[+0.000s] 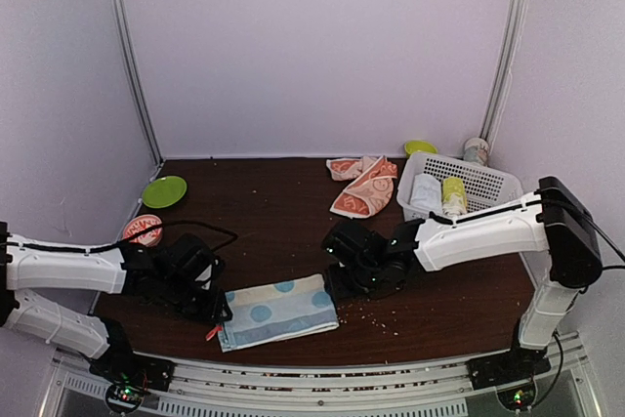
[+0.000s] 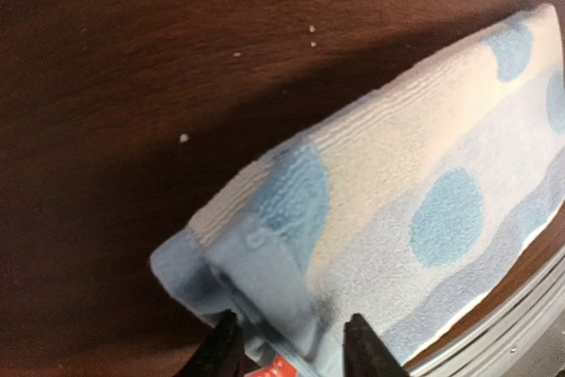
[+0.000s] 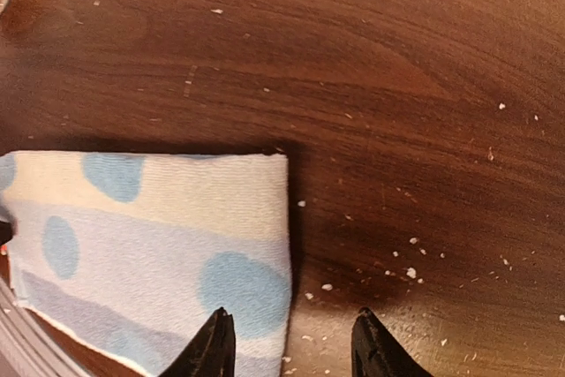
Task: Roll the towels
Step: Smooth out the towel at the center of the board, then move the towel to the center of the board.
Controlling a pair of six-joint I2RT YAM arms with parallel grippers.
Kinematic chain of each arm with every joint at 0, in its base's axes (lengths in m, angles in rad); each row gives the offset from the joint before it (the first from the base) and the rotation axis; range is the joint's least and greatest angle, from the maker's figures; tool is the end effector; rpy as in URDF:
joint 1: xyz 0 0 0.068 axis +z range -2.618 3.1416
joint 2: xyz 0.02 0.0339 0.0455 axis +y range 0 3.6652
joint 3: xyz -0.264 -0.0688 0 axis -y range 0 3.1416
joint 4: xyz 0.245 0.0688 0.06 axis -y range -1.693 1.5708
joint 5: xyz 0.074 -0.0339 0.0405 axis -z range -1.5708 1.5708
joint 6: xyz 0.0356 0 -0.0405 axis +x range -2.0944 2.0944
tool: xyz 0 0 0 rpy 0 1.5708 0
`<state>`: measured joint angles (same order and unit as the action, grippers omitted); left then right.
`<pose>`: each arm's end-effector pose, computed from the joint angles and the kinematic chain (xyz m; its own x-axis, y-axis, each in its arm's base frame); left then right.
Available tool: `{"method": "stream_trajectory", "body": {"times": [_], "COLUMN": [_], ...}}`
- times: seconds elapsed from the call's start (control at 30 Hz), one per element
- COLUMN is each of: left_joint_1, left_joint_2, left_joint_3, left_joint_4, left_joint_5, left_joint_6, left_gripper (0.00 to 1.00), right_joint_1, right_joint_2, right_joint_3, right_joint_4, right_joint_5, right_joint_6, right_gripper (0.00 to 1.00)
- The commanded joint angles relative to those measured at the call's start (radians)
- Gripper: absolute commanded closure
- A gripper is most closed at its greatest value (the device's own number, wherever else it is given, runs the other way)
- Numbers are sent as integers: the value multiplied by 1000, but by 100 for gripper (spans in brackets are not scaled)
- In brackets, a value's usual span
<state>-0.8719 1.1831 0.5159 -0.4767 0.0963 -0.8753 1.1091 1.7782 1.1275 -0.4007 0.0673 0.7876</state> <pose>0.1229 -0.1516 0.1538 -0.9799 -0.0217 -0.1981 0.0551 0.9258 -0.3740 0.1625 0.3212 0.1761 -0.8953 -0.2122 -0.3916 -0.3457 0.8855 0.3106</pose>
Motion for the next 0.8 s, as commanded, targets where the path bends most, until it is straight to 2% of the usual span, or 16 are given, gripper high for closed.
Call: {"method": "stream_trajectory", "body": {"times": [0.0, 0.07, 0.17, 0.33, 0.4, 0.57, 0.77], "left_joint_1": [-4, -4, -5, -4, -4, -4, 20], "left_joint_2": [-49, -84, -154, -145, -79, 72, 40], "left_joint_3": [74, 104, 148, 187, 200, 171, 31], "left_joint_4": [-93, -142, -197, -108, -49, 28, 39], "left_joint_5": [-18, -17, -25, -16, -10, -33, -129], "left_joint_6": [28, 36, 44, 46, 56, 59, -3], "left_gripper": [54, 48, 45, 48, 54, 81, 96], "right_joint_1": [37, 50, 58, 60, 61, 61, 71], "right_joint_2": [-66, -72, -65, -62, -65, -74, -87], "right_joint_3": [-10, -12, -33, -83, -95, -109, -120], "right_joint_4": [-2, 4, 32, 98, 112, 120, 130], "right_joint_5": [-33, -38, -58, -71, -69, -75, -86], "right_joint_6": [-5, -4, 12, 39, 47, 62, 60], "right_gripper": [54, 56, 57, 57, 57, 58, 58]}}
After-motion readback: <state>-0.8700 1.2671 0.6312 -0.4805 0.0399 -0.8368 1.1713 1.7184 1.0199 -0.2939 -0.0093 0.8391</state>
